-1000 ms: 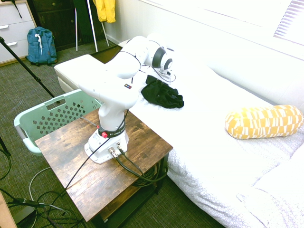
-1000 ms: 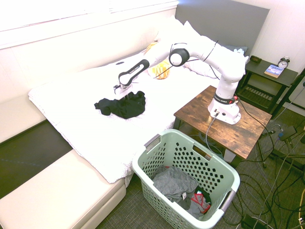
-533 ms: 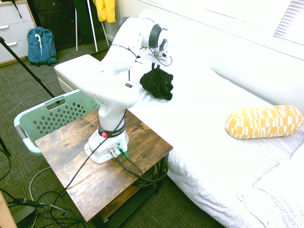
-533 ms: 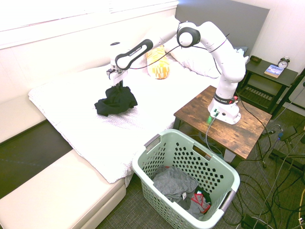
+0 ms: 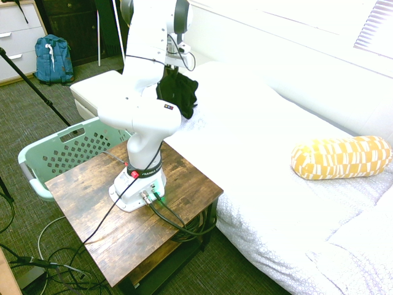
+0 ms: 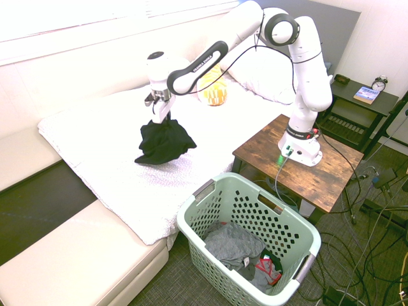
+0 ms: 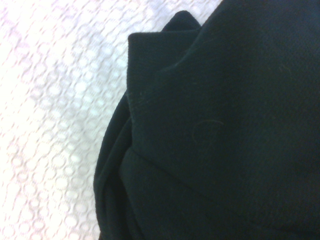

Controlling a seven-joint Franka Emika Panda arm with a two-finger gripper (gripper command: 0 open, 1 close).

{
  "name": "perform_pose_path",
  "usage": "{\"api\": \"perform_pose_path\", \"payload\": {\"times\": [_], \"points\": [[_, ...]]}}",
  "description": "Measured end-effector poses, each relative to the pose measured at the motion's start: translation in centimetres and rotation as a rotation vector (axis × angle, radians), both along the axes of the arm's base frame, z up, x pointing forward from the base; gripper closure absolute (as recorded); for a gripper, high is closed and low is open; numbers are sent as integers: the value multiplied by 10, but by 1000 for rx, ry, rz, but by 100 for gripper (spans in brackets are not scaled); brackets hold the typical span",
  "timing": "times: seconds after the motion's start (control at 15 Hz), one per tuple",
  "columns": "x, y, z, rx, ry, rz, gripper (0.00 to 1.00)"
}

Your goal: Put my clothes in the laundry bag

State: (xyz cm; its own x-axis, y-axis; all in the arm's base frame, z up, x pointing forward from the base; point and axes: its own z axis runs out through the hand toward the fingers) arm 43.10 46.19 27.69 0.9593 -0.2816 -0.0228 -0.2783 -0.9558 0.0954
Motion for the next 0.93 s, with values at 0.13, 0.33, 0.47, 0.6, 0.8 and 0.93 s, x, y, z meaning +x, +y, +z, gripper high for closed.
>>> {"api": "perform_pose_path", "payload": {"times": [0.13,0.33,0.47,0.6,0.8,0.93], "points": [[-84,27,2,-38,1,58,100],[-230,45,-5,-87,18,155,100],[-339,38,-13,-107,31,211,100],[-449,10,-19,-121,45,261,100],[-516,-14,-21,-131,31,302,0],[-497,-11,-29,-141,57,271,0]]}}
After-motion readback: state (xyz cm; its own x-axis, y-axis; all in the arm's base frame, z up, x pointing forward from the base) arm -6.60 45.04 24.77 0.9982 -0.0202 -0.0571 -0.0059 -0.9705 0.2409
